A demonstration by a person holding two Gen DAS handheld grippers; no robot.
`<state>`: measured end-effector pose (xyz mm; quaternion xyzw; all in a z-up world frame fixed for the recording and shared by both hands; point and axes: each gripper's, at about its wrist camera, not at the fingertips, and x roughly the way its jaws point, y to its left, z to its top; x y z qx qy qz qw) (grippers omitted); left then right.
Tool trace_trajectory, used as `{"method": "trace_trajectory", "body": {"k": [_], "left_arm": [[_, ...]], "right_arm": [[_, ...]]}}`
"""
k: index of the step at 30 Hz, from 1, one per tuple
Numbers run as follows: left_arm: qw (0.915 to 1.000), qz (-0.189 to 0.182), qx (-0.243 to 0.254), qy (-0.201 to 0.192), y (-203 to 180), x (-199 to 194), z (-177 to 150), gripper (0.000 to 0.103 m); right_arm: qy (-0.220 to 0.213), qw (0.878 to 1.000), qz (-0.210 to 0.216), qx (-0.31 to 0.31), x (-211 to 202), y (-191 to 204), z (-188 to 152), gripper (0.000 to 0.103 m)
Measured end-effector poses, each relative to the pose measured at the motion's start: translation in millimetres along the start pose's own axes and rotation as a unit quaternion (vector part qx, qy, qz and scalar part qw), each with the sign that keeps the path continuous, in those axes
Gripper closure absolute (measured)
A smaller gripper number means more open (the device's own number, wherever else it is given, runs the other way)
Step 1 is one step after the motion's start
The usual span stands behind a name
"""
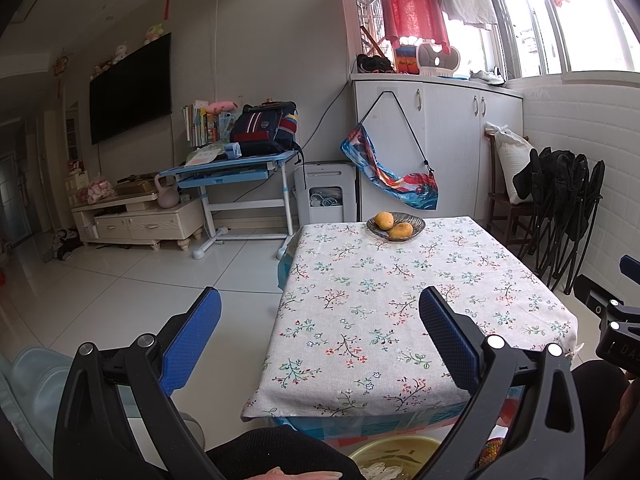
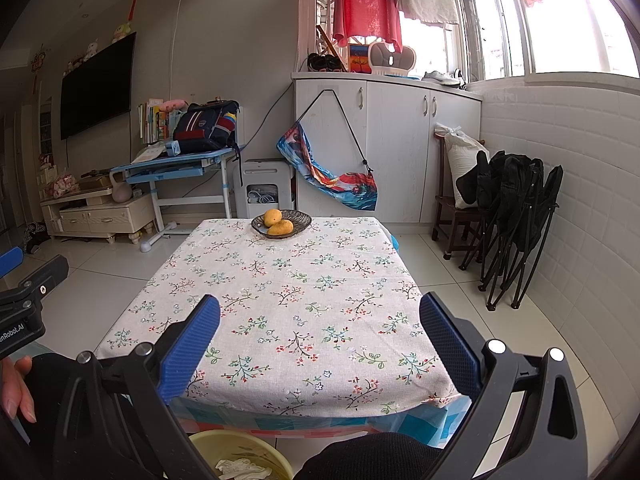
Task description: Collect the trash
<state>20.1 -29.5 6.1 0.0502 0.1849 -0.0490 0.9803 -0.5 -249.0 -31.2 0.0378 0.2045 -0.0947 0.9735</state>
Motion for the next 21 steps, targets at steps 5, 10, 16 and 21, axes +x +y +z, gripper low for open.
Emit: {"method": "trace_trajectory", "body": {"k": [5, 10, 16, 21], "left_arm": [[1.0000, 0.000, 0.000, 0.000, 0.0, 0.1, -0.1, 0.007], [1.0000, -0.005, 0.002, 0.006, 1.1, 1.7, -0.1, 0.007], [0.9996, -0.018, -0.022, 0.001, 21.1, -2.7, 0.9, 0.007], [0.9997, -0.012, -0.019, 0.012, 30.6, 2.9, 12.2, 0.007]], "right_arm": [[0.000, 1.000, 0.000, 0.000, -0.3, 0.0, 0.1, 0.008], [0.000, 1.000, 0.000, 0.000, 0.1, 0.1, 0.2, 0.007], [0.000, 1.000, 0.000, 0.000, 0.1, -0.1, 0.4, 0.008], [0.004, 1.000, 0.018, -0.007, -0.7, -2.0, 4.8, 0.008]]}}
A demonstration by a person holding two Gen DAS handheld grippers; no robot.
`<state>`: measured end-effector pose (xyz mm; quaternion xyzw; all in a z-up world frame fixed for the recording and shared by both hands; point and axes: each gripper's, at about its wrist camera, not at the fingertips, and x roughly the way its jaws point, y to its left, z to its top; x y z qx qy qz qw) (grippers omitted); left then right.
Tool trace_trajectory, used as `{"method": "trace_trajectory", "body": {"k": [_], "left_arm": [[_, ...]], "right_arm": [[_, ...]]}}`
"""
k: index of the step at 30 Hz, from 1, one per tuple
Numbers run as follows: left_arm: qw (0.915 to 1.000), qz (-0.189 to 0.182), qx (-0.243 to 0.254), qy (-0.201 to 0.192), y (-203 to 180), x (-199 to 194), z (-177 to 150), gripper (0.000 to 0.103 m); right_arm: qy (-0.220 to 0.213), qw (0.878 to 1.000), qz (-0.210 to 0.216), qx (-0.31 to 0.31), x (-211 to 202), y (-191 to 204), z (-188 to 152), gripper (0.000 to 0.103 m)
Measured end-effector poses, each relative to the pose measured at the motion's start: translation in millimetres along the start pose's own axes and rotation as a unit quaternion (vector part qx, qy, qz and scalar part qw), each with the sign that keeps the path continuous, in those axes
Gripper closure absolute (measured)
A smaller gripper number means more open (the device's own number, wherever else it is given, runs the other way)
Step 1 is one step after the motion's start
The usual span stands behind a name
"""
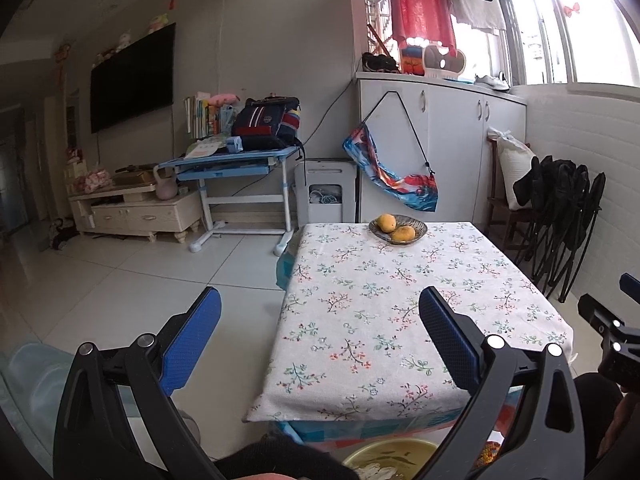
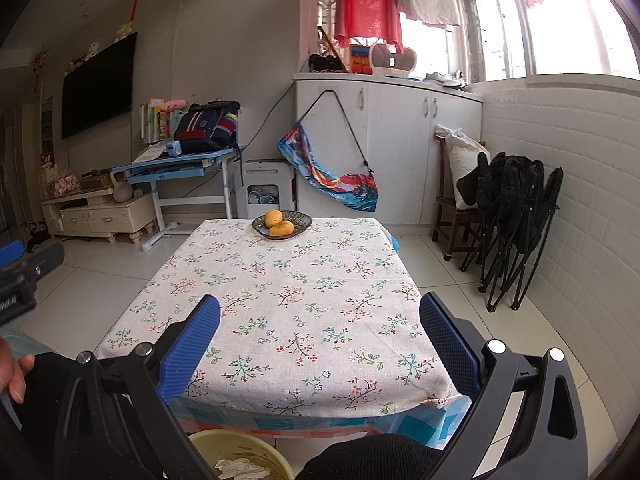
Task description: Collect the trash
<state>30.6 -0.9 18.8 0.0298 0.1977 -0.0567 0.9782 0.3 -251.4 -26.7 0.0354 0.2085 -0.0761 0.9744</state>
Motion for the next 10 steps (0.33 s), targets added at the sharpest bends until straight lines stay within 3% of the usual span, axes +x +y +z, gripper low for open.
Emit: {"method": "trace_trajectory", "body": {"k": [6, 10], "left_arm": [[0.9979, -0.018, -0.026, 0.057, 14.8, 32.0, 0.9, 0.007], [0.9968, -0.011, -0.037, 0.070, 18.7, 49.2, -2.1, 0.007]], "right_arm": [[0.014, 1.000, 0.017, -0.016, 20.2, -3.3, 13.2, 0.008], [0.030, 0.999, 0.024, -0.028, 39.1, -5.6, 18.9, 0.008]]}}
